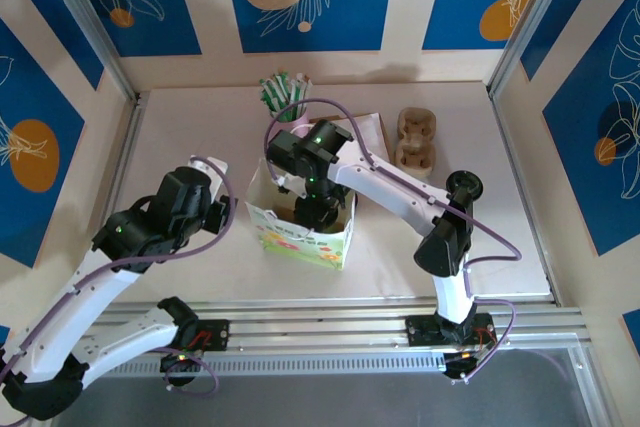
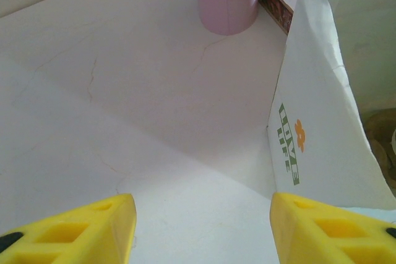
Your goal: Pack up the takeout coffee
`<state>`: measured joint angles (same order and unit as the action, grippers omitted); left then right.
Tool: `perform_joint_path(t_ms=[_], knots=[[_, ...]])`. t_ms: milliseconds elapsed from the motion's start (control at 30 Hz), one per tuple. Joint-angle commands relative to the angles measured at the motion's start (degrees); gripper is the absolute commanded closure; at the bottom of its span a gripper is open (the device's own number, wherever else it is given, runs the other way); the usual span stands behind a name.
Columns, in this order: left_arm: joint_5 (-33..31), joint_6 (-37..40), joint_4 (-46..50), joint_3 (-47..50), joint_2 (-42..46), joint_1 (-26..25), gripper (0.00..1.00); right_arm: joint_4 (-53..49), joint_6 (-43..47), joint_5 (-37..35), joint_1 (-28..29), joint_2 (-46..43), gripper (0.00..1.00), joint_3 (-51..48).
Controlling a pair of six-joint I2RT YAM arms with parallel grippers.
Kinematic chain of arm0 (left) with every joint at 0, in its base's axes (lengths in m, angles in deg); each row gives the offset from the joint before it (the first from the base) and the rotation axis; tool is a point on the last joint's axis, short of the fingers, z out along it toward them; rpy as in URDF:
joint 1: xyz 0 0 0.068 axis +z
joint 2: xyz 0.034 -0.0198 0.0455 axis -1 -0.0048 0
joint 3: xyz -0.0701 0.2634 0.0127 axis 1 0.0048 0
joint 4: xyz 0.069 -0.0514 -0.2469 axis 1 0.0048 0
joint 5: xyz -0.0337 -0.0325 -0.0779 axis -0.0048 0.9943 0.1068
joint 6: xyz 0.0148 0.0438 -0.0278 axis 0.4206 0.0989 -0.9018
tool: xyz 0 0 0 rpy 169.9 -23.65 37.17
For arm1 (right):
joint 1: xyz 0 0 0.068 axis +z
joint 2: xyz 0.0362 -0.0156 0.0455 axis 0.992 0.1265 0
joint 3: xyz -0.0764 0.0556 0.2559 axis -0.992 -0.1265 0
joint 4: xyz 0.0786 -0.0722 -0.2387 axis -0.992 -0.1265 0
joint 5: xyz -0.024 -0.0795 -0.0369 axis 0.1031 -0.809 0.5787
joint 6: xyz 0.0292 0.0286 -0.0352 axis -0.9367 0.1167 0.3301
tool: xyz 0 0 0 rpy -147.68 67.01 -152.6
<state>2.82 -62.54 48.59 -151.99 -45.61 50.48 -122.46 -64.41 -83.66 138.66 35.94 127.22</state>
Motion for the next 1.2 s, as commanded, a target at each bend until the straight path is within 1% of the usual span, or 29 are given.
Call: perform_joint_path(t_ms=[0,300,1167], knots=[[0.33,-0.12,-0.42,0.68,1.00,0.22,0.41,-1.12,-0.26,1.46,0.57,1.15,0.26,-0.09],[0.14,-0.08,-0.15,0.86,1.44,0.25,0.41,-1.14,-0.81,1.73,1.46,2.19,0.26,0.37],[-0.40,0.11,0.20,1.39,1.97,0.26,0.41,-0.22,-1.02,3.54,1.02,3.33,0.26,-0.22]])
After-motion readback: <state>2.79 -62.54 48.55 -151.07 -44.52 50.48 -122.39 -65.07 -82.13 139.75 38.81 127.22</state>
